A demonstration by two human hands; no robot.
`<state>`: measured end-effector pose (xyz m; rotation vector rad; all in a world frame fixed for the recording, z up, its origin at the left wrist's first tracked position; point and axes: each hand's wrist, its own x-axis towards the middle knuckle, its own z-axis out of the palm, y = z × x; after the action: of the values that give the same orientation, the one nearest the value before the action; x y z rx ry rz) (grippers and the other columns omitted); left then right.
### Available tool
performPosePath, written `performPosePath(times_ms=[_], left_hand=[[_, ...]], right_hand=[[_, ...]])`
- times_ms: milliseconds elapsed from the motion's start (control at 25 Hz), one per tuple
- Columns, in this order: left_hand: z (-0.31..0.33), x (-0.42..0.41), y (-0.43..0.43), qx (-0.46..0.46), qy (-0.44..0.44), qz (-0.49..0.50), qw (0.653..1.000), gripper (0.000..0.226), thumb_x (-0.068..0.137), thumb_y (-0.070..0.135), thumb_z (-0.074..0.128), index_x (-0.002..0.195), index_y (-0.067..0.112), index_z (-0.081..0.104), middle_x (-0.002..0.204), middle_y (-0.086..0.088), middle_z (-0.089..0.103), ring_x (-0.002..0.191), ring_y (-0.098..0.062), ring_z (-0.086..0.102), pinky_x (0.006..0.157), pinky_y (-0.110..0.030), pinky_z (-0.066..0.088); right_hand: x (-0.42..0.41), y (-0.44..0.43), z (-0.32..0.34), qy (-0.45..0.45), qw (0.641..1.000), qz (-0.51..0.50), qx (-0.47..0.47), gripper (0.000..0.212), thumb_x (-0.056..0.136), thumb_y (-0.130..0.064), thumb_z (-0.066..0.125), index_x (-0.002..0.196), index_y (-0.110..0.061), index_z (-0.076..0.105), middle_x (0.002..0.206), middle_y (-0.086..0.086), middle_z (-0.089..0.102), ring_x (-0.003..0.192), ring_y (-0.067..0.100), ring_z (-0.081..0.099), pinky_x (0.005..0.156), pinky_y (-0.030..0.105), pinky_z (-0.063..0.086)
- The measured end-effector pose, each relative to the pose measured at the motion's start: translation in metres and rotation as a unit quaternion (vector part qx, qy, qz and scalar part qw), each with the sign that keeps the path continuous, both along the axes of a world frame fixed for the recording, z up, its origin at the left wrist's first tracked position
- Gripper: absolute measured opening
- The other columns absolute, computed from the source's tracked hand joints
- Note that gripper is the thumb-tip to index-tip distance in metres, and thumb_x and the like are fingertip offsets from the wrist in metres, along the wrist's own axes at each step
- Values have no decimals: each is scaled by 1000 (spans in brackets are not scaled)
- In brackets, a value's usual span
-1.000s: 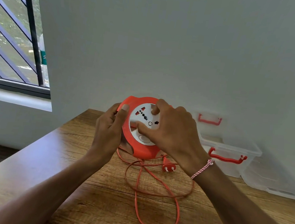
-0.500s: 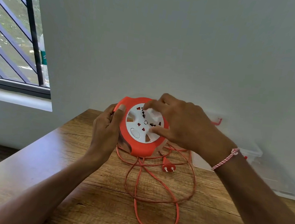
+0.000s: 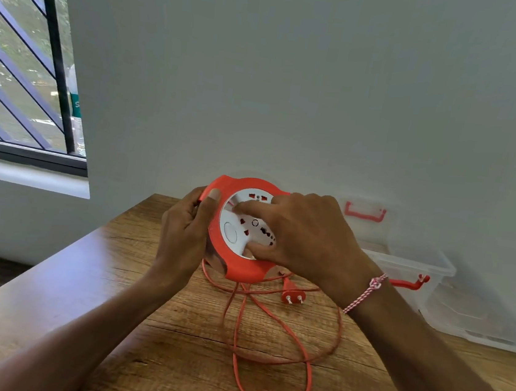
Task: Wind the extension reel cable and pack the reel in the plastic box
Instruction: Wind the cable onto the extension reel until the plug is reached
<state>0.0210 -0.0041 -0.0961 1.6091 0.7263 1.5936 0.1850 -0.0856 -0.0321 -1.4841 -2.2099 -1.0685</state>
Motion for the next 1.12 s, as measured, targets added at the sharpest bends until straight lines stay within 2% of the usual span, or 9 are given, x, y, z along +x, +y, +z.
performPosePath(times_ms=[120,240,320,440,520,640,840,1000,1120], left_hand=[[-1,1,-2,6,8,-4,1000,29,97,50,47,110,35,67,95,-1,78,82,-23,78,67,-38,65],[0,2,-5,6,14,-9,1000,32,96,50,46,117,35,65,97,7,79,84,-17,79,66,-31,65],[1,1,-3,11,17,-1,1000,34,96,50,45,118,33,66,96,7,79,83,-16,79,66,-30,65],[3,-1,1,7,9,2,1000,39,96,49,45,121,27,66,93,9,79,81,-14,78,63,-24,62],[4,-2,2,2,0,-1,1000,45,96,49,45,124,22,66,94,5,79,79,-13,78,61,-21,60],[4,-1,1,0,-2,-14,1000,46,97,46,45,125,18,67,97,-2,78,76,-11,77,59,-17,58],[1,-1,1,-7,3,-29,1000,46,96,46,47,124,17,68,97,0,80,81,-18,79,62,-22,60],[-2,-1,-1,8,6,-26,1000,42,97,44,47,124,19,67,93,1,79,80,-17,78,60,-20,59],[-3,1,-3,8,-8,-15,1000,39,96,46,48,121,23,67,89,0,78,76,-16,76,60,-22,59]], right_hand=[[-9,1,-9,215,976,-34,0,68,78,-79,57,124,-29,63,97,-4,73,76,17,63,61,24,44],[-17,7,-15,418,906,-52,-39,57,75,-73,69,104,-24,60,95,-6,69,78,13,62,57,18,47],[-11,7,-6,462,882,-39,-77,47,77,-65,74,98,-25,61,90,-8,69,79,13,68,63,26,56],[7,-7,24,282,958,7,-58,33,84,-52,73,107,-33,62,78,-14,67,72,10,66,70,36,58],[12,-15,39,93,992,8,-84,37,90,-48,67,125,-42,56,100,-14,67,80,12,65,70,36,57],[6,-18,40,-60,986,-51,-147,51,99,-45,55,145,-53,35,133,-9,54,87,15,62,62,28,44],[0,-16,26,-89,990,-33,-108,61,99,-50,54,152,-52,23,137,2,53,94,19,63,61,27,36],[3,-7,10,-60,997,-4,-39,62,84,-60,69,141,-48,48,109,0,71,78,20,68,57,27,32],[3,-5,5,73,997,-7,-17,64,79,-74,63,134,-41,60,96,-3,76,77,18,67,61,25,34]])
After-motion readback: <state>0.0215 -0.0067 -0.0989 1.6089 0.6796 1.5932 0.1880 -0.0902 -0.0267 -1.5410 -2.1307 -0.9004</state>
